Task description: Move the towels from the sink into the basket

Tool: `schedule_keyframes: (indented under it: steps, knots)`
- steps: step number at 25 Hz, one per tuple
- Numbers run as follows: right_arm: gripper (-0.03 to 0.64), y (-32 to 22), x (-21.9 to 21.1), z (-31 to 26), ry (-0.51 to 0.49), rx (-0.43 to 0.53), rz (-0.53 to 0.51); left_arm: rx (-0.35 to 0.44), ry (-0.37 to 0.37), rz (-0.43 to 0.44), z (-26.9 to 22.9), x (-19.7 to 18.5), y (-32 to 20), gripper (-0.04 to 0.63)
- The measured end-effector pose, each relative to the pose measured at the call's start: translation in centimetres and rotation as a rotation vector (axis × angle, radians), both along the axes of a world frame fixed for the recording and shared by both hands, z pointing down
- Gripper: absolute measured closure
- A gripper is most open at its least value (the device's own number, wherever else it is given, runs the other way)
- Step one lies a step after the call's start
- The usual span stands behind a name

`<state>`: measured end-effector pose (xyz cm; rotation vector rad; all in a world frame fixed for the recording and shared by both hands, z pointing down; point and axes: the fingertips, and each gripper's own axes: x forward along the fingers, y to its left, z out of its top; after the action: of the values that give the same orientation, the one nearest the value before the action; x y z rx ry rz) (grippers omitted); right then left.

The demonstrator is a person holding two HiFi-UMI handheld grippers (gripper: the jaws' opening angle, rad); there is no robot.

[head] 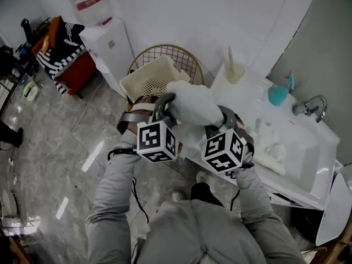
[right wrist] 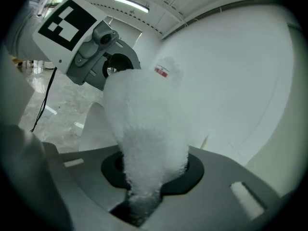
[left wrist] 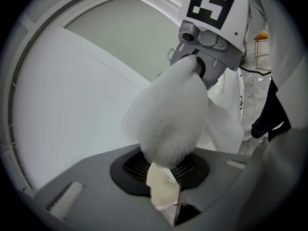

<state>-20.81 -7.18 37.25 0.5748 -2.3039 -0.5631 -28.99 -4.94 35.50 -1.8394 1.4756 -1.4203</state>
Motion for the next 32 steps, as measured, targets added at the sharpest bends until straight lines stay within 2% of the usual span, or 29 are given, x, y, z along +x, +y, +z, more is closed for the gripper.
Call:
schedule_keyframes:
  steps: [4,8,13,17,22,29,31,32]
  knots:
    - [0.520,1.2,-6.2,-0.4,0.002,0.028,-0.094,0.017,0.017,-0.106,-0.2,-5.9,2.1,0.451]
    - [0.520,0.8,-11.7,-0.5,-0.004,0.039,-0.161,0.023,0.012,-0.167,-0.3,-10.9,2.4,0.451]
    - [0.520,-2.0,-18.4,0.0,0.006,0.039,-0.215,0.026,0.004,-0.221,-0.4,-17.0,0.2,0.451]
    - [0.520,-5.6,-23.3,1.4,0.056,0.034,-0.247,0.004,0.041,-0.259,1.3,-21.9,-3.1,0.451]
    - [0.518,-10.4,-27.7,4.8,0.146,0.025,-0.303,-0.067,0.124,-0.290,5.4,-26.1,-7.2,0.451]
    - [0.515,-14.9,-32.2,11.5,0.257,-0.008,-0.359,-0.199,0.246,-0.330,12.6,-29.8,-10.5,0.443]
    - [0.489,-15.4,-32.7,14.0,0.303,-0.061,-0.374,-0.251,0.296,-0.347,14.9,-30.4,-10.6,0.416]
    - [0.443,-15.5,-32.7,15.3,0.332,-0.092,-0.382,-0.279,0.320,-0.351,16.0,-30.5,-10.5,0.363]
